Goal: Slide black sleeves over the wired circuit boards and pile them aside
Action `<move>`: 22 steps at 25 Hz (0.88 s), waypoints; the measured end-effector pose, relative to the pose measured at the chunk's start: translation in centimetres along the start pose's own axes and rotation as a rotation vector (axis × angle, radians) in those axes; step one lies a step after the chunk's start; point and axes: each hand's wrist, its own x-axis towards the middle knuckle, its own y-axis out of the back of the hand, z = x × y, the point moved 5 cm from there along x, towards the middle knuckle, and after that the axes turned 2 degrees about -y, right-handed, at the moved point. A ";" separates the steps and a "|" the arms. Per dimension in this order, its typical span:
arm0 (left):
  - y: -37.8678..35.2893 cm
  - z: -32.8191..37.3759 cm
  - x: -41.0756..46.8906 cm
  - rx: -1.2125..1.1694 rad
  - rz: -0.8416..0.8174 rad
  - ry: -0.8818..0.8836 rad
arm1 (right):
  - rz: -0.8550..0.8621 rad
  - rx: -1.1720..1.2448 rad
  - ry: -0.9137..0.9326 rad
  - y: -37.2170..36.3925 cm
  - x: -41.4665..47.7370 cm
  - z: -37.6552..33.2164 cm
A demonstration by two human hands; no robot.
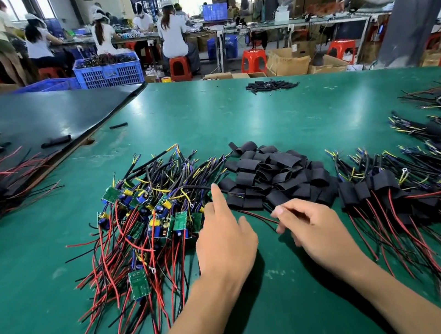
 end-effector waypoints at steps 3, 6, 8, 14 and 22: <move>0.5 -0.2 0.1 -0.156 0.045 0.054 | -0.006 -0.008 0.002 0.0 0.0 -0.1; 1.1 -0.7 0.6 -0.342 0.071 0.116 | -0.018 -0.001 0.000 -0.1 -0.1 -0.1; 1.1 -0.8 0.9 -0.440 0.033 0.114 | -0.025 0.002 0.004 0.0 -0.2 -0.1; 1.2 -0.6 1.4 -0.743 -0.023 0.011 | -0.027 -0.002 0.016 0.0 -0.2 0.1; -0.4 3.1 -1.0 -0.479 -0.069 -0.402 | -0.078 0.102 0.059 0.1 0.5 0.1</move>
